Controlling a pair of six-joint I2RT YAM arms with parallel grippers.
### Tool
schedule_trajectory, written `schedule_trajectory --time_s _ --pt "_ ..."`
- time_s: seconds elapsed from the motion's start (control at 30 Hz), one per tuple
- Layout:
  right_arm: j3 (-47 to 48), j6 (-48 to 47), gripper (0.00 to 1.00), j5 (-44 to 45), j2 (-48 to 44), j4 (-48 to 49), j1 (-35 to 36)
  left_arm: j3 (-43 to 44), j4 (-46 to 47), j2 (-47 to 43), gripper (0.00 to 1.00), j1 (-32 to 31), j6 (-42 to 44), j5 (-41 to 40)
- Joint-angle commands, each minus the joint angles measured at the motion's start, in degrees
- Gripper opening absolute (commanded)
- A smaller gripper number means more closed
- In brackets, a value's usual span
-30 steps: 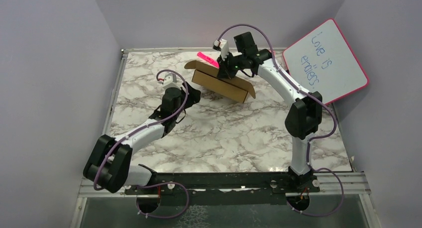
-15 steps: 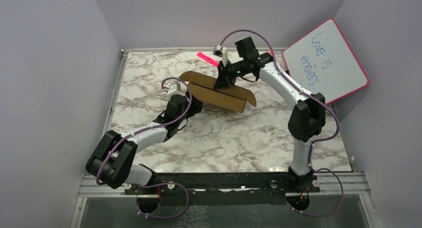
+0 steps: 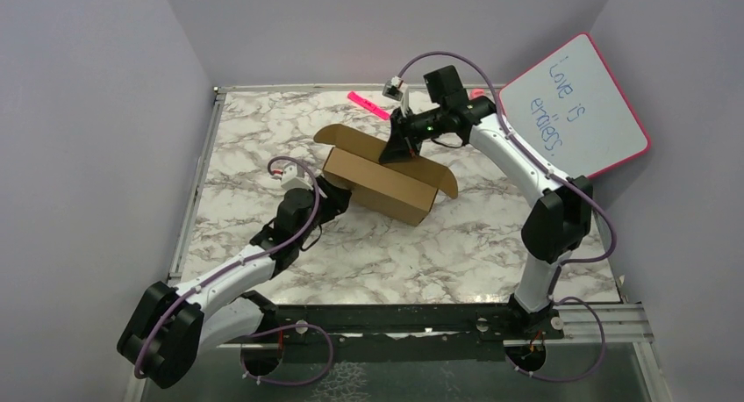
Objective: Fold the paper box
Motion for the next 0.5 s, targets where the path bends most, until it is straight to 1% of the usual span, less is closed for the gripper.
schedule_trajectory --time_s 0.0,0.1,0.2,0.27,0.4,0.47 --pt "2.1 0.5 0.08 -0.9 3.4 -2.3 0.1 -1.4 -3.5 -1.9 0.62 -0.3 -0.7 -1.9" --pt "3.7 0.5 0.08 0.1 5.4 -2.5 0.1 -1.7 -4.0 -2.3 0.62 -0.3 -0.7 -1.6" --pt "4.6 -0.3 0.11 1.4 5.8 -2.7 0.4 -1.3 -5.4 -3.2 0.62 -0.3 0.5 -2.5" --pt "4.9 -0.6 0.17 2.8 5.6 -2.7 0.3 -0.9 -6.9 -4.1 0.63 -0.3 1.8 -3.4" --pt "5.7 -1.7 0.34 5.6 5.5 -3.1 0.4 -0.1 -9.5 -5.8 0.64 -0.3 3.7 -4.8" --pt "5.9 -1.5 0.39 7.1 4.9 -2.8 0.4 1.0 -11.5 -6.8 0.65 -0.3 5.2 -5.3"
